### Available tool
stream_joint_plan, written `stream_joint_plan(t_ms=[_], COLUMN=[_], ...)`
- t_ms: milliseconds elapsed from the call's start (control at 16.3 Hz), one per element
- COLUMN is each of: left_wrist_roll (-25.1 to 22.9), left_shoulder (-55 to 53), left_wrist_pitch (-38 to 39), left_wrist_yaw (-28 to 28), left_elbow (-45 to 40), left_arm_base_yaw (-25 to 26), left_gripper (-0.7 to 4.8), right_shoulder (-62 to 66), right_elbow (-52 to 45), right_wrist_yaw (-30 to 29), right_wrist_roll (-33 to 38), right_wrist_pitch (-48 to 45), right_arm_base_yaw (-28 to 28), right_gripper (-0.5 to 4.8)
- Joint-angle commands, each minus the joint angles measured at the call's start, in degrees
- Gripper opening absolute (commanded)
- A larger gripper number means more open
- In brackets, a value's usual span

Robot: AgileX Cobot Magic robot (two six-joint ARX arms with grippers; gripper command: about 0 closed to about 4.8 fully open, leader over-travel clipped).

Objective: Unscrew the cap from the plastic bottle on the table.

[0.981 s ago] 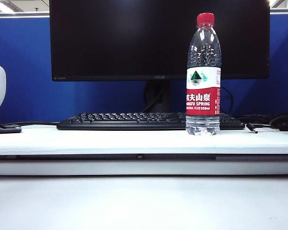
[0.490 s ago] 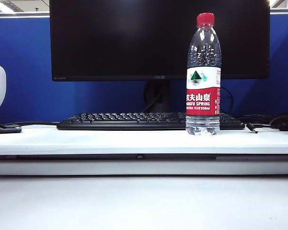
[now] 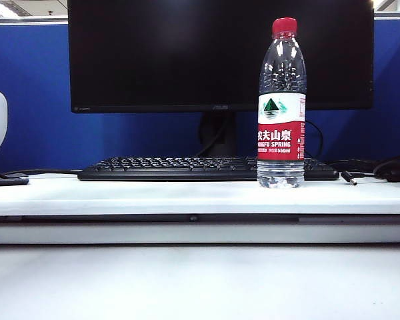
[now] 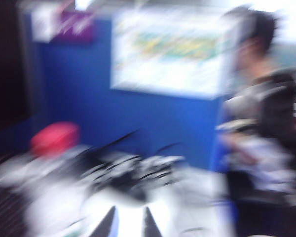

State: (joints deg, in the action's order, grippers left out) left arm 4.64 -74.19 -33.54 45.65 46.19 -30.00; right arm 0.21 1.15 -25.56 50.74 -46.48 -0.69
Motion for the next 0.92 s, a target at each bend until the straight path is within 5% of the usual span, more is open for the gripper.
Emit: stream_joint_plan(t_ms=[61,184,307,490,920], left_wrist_roll=[-6.34,-10.67,-10.47,-9.94,-6.08], left_shoulder=[-7.74,-12.31,-16.90,-20.17,-29.20], left_wrist_pitch=[-0.44,-0.90,-4.72,-10.86,-17.38], left_wrist_yaw=[-15.67,-22.01,-29.81,-36.85,-42.01], left_elbow=[0.22,0.22,0.22,0.24,5.62], left_arm_base_yaw=[-6.51,-10.21,-12.52,-13.49,-17.62], left_gripper=[0.62,1.30,2.89,4.79,4.79], right_shoulder=[-0.09,-0.09,-0.09,-0.09,-0.09], right_elbow=[0.52,0.52,0.55,0.52,0.55], right_wrist_yaw=[0.15,0.22,1.18,1.40,1.44], right_wrist_roll=[0.42,0.44,0.44,0.42,0.44], right_wrist_pitch=[-0.26,-0.02,0.11,0.46,1.42], right_arm_base_yaw=[0.00,-0.02,0.04,0.04,0.00], right_gripper=[0.54,0.57,1.15,1.17,1.18])
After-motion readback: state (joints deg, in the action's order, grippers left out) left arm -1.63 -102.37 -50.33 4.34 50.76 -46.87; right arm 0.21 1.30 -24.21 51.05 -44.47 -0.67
